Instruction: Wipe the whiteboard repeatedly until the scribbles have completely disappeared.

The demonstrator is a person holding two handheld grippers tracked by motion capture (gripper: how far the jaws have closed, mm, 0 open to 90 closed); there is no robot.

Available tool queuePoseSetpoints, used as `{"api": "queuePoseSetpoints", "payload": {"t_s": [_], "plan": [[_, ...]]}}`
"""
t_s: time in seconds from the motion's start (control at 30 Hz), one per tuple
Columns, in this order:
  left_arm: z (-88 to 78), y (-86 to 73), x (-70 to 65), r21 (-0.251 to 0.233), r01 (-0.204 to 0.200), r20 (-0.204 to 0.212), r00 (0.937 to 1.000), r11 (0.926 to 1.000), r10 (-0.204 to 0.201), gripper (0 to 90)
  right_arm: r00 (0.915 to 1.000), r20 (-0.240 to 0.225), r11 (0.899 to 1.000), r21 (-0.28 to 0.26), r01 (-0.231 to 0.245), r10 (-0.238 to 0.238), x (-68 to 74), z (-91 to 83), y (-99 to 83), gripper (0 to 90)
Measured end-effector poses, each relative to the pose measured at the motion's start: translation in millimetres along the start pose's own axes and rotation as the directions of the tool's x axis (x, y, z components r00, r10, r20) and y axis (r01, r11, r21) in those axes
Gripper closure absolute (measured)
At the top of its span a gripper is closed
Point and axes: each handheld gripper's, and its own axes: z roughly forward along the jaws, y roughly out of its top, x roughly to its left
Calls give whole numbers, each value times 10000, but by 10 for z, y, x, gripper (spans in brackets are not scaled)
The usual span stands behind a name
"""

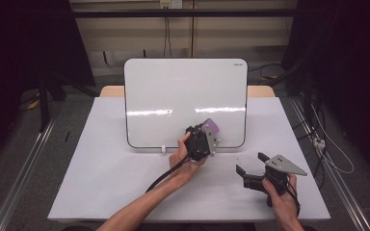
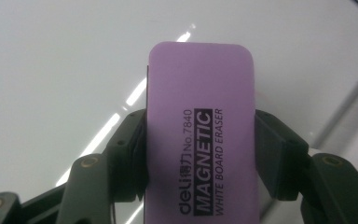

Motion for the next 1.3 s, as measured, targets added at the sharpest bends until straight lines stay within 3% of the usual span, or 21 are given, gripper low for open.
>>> {"api": "queuePoseSetpoints", "payload": {"t_s": [0.13, 0.23, 0.27, 0.37, 0.5, 0.6, 0.63, 0.73, 0.8, 0.9, 0.97, 1.03, 1.17, 1.3], "plan": [[-6, 57, 327, -11, 756, -465, 9961, 9971, -756, 413, 10000, 15, 10000, -15, -52, 52, -8, -12, 0, 60], [29, 110, 314, -34, 810, -516, 9954, 9967, -811, 413, 10000, 24, 10000, -11, -52, 52, -5, -12, 0, 60], [35, 117, 256, -76, 641, -491, 9967, 9979, -644, 413, 10000, -12, 10000, -30, -46, 46, -2, -12, 2, 60], [56, 116, 13, 16, -68, 88, 9999, 10000, 68, 413, 10000, -16, 10000, -21, -8, 8, 3, -14, 2, 58], [74, 93, -293, 32, -993, 612, 9932, 9951, 989, 413, 10000, -9, 10000, -33, -36, 36, -2, -20, -1, 58], [80, 96, -380, 83, -1366, 869, 9870, 9906, 1353, 413, 10000, -15, 10000, -15, -36, 36, -3, -20, -3, 58], [74, 93, -398, 117, -1721, 864, 9816, 9850, 1705, 413, 10000, -17, 10000, -18, -35, 35, -4, -19, -3, 58], [63, 84, -374, 221, -1654, 884, 9827, 9860, 1628, 414, 10000, -13, 10000, 7, -33, 33, -3, -16, -4, 59], [42, 68, -301, 237, -1646, 582, 9849, 9861, 1630, 414, 10000, -26, 10000, -6, 2, -2, -3, -17, -5, 58], [-3, 29, -56, 287, -1045, -55, 9945, 9941, 1047, 414, 10000, -20, 10000, -11, -7, 7, -7, -20, -7, 58], [-40, 5, 135, 327, -580, -457, 9972, 9978, 595, 414, 10000, 10, 10000, -13, -45, 45, -7, -20, -8, 58], [-84, -38, 316, 383, -57, -897, 9959, 9993, 91, 414, 10000, 9, 10000, 13, -22, 22, -7, -15, -9, 59], [-170, -173, 610, 265, 996, -894, 9913, 9947, -969, 414, 10000, 0, 10000, 46, -14, 14, 8, -7, -7, 58], [-245, -315, 756, 192, 1990, -333, 9796, 9798, -1983, 414, 10000, 39, 10000, 60, -43, 42, 9, 13, -7, 59]]}}
